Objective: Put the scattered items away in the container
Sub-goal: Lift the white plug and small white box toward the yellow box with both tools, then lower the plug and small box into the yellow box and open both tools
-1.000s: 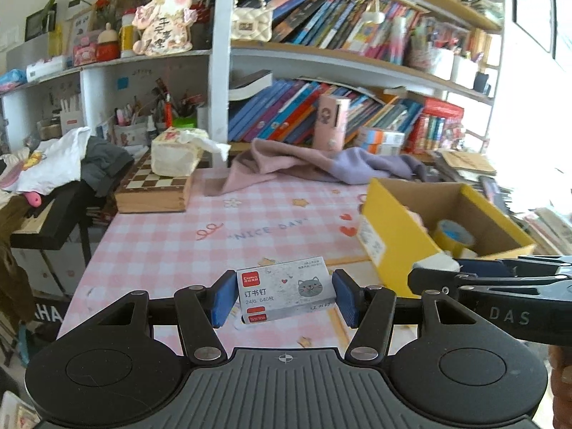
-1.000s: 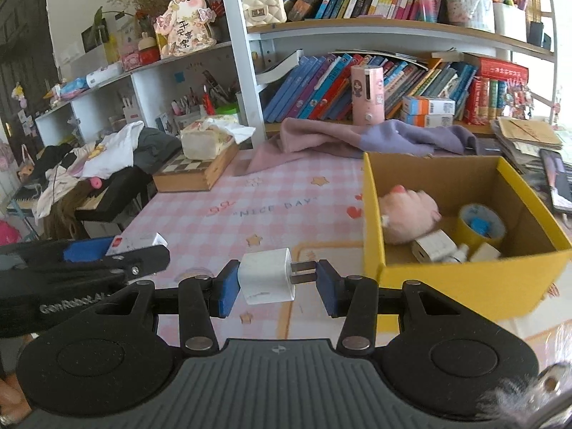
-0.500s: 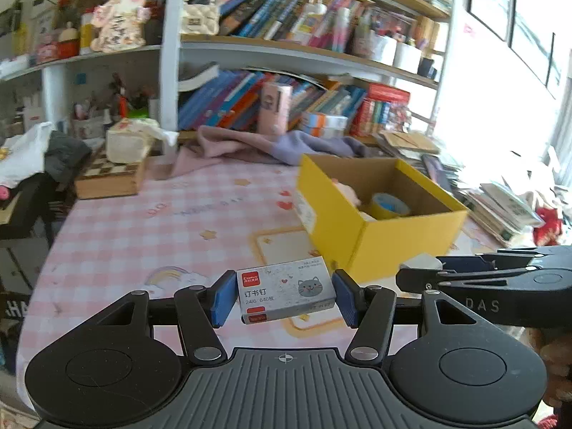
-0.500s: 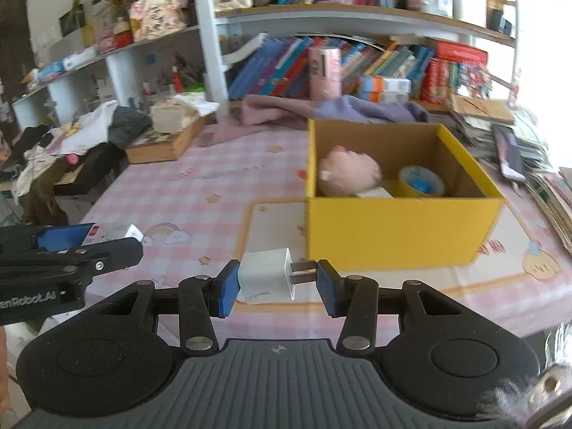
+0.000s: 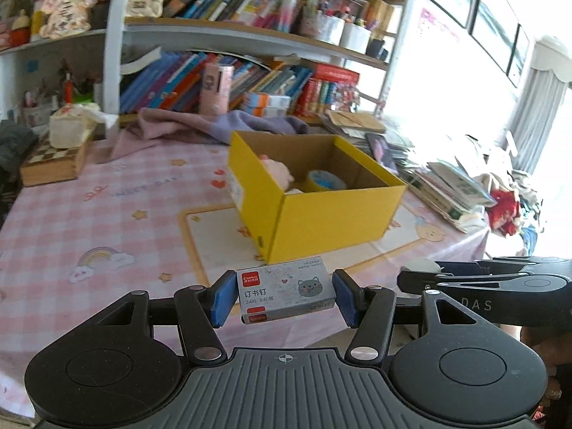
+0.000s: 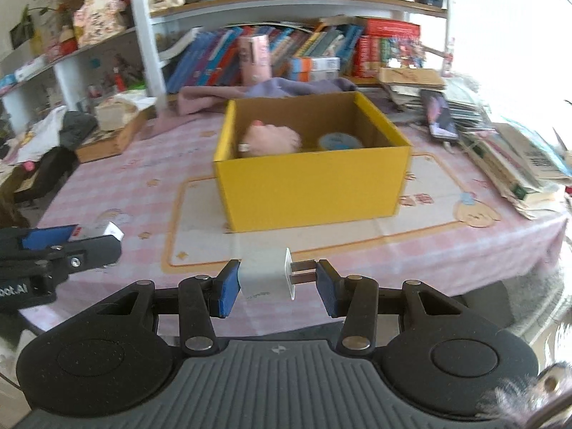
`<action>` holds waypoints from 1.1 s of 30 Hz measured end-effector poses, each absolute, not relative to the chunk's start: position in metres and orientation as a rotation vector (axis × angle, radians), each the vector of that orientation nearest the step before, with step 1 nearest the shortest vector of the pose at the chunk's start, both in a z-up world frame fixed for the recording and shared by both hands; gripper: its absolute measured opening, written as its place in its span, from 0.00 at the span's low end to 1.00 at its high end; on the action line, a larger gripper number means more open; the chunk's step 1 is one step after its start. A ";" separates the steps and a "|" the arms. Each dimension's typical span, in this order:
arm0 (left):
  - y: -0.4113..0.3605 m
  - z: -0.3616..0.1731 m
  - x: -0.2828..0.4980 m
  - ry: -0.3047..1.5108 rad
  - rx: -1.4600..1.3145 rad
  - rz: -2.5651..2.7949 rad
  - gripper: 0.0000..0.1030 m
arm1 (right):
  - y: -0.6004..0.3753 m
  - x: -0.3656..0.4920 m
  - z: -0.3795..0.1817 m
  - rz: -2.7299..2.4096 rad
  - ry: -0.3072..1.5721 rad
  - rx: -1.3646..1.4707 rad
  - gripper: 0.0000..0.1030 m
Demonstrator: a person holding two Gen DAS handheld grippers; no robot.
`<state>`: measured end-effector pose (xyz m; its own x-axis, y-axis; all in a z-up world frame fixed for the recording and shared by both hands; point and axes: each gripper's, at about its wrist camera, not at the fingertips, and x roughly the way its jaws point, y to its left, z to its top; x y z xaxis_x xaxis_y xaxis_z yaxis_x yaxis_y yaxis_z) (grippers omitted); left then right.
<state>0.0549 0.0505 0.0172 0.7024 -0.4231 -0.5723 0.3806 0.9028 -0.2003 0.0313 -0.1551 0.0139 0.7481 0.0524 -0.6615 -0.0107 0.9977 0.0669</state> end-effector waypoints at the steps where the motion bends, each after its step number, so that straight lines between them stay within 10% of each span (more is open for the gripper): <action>1: 0.047 0.017 0.056 0.654 -0.067 -0.454 0.55 | -0.159 0.030 0.014 0.024 0.725 0.055 0.42; 33: -0.025 0.040 0.114 0.524 0.024 -0.505 0.55 | -0.214 0.105 0.024 0.061 0.669 0.025 0.42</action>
